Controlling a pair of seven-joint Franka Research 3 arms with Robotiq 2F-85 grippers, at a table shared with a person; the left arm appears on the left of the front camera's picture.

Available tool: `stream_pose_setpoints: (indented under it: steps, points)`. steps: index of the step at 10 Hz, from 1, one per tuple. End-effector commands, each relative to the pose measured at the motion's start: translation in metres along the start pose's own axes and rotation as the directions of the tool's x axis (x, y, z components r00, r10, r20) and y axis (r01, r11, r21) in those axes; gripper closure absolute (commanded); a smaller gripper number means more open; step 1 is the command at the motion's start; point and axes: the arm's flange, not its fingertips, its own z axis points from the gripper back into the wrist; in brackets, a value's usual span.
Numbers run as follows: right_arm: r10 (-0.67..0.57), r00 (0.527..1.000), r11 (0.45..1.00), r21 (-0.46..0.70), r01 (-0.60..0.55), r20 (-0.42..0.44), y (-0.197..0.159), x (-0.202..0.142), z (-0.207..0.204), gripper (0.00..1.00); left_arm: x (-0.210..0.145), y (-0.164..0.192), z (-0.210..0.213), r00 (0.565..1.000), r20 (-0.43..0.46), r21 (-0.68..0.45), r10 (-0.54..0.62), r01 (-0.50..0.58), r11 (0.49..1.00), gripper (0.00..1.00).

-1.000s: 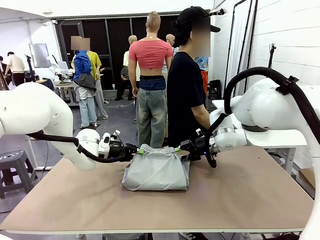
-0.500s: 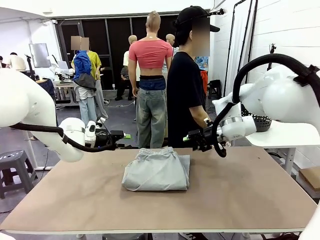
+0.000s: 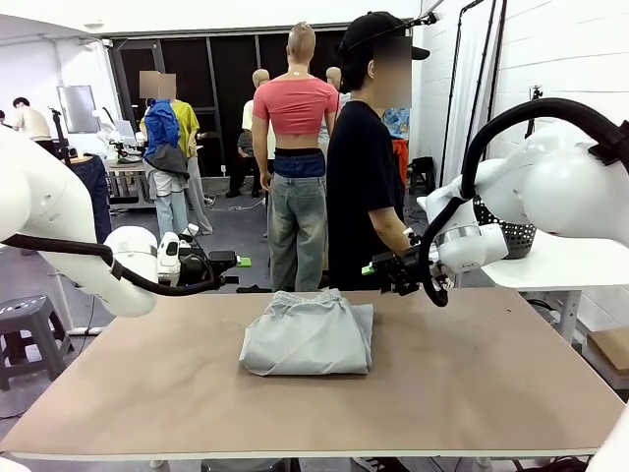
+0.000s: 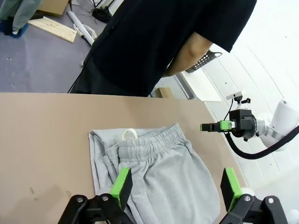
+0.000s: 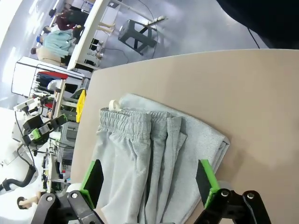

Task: Fold the training pants.
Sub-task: Fold the Training pants in half.

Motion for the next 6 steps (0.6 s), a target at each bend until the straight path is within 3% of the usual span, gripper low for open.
stream_pose_setpoints:
  steps: [1,6]
  points:
    - [0.004,1.000,1.000,0.002,-0.004,0.001,-0.0009,0.0034,-0.0027,0.00,0.0061,0.0041,-0.0040,1.000,-0.004,0.000,0.015,-0.015,1.000,0.00]
    - [0.004,1.000,1.000,0.002,-0.004,0.001,-0.0009,0.0034,-0.0027,0.00,0.0061,0.0041,-0.0040,1.000,-0.004,0.000,0.015,-0.015,1.000,0.00]
